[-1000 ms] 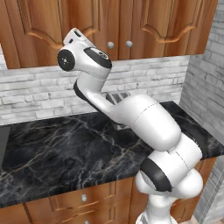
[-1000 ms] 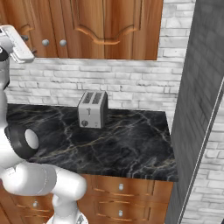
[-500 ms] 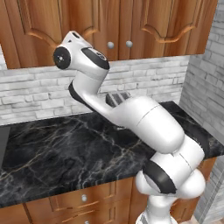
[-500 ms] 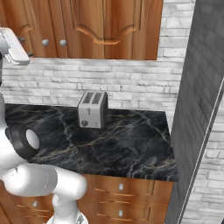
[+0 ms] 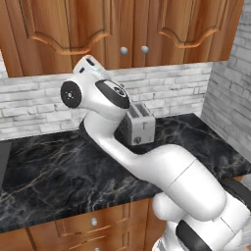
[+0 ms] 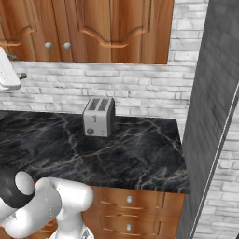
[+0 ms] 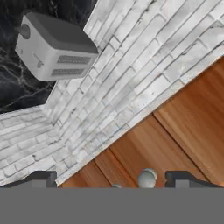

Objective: Close all open cabinet doors.

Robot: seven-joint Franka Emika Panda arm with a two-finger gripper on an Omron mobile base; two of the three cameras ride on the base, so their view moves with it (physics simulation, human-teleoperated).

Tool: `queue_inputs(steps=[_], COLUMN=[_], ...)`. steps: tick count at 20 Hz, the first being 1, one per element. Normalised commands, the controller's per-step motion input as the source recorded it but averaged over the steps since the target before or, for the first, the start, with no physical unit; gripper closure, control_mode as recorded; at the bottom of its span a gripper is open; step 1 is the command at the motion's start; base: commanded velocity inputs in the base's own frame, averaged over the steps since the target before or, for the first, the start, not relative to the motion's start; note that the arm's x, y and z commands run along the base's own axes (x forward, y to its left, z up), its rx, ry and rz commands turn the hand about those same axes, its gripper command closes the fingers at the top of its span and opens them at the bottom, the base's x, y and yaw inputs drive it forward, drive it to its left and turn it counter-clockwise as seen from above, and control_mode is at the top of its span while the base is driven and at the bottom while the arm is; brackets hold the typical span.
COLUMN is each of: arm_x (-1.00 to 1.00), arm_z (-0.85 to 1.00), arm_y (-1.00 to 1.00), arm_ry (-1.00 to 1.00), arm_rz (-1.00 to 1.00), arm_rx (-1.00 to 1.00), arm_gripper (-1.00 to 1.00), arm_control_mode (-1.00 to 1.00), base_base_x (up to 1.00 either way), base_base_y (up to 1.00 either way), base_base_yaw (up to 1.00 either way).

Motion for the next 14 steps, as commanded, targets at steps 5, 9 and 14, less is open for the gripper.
queue_inputs(steps=[5,9,14], arm_x=[-1.0,-1.0,-1.0], arm_z=[0.0,-0.03,-0.24], arm_y=[-0.39,-0.45,-0.52], arm_ry=[0.0,0.0,0.0], arm_rz=[-0.14,-0.19,-0.15], arm_rx=[0.08,0.1,0.1], arm_gripper=[-1.0,-1.0,-1.0], arm_control_mode=[-1.0,-1.0,-1.0], base_base_x=[0.0,0.0,0.0], base_base_y=[0.0,0.0,0.0], base_base_yaw=[0.0,0.0,0.0])
